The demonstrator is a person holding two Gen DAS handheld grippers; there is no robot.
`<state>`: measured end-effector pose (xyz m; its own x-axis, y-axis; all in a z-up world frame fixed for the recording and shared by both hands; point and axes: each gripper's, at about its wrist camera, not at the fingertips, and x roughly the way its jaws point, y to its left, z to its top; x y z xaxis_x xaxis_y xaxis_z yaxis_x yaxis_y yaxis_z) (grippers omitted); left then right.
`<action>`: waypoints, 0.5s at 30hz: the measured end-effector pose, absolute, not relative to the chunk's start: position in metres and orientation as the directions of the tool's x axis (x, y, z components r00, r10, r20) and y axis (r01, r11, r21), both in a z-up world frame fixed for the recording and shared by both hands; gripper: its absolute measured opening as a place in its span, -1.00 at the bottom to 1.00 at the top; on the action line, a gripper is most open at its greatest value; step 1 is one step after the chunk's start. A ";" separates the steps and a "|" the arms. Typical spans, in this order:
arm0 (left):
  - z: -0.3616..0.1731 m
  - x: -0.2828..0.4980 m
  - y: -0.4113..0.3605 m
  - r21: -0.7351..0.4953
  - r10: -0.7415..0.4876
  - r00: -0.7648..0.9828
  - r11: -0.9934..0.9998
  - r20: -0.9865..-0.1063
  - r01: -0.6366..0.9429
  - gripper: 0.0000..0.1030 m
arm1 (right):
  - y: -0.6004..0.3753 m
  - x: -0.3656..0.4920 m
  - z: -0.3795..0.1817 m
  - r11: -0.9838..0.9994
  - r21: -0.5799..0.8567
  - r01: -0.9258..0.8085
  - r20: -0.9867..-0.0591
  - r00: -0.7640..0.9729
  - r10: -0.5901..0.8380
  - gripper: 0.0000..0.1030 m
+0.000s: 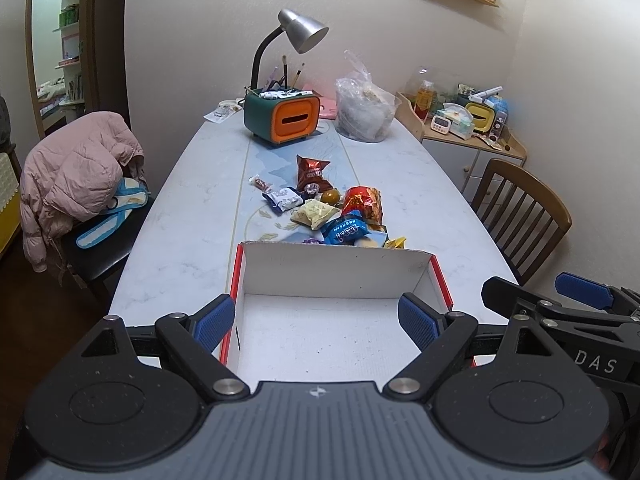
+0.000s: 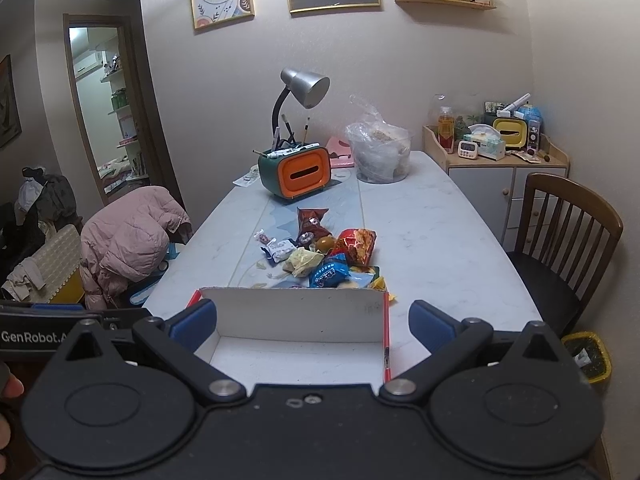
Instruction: Organize snacks
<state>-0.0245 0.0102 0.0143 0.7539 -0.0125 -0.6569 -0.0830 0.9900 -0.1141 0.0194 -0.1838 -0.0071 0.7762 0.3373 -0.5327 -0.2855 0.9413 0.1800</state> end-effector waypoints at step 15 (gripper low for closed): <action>0.014 -0.030 0.014 -0.118 -0.015 0.762 0.990 -0.648 -0.081 0.73 | -0.185 0.019 -0.006 0.941 0.174 -0.289 -0.525 0.782 0.337 0.99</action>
<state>-0.0295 0.0144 0.0142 0.7618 -0.0150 -0.6476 -0.0810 0.9897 -0.1182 0.0193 -0.1846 -0.0064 0.7818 0.3370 -0.5246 -0.2887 0.9414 0.1745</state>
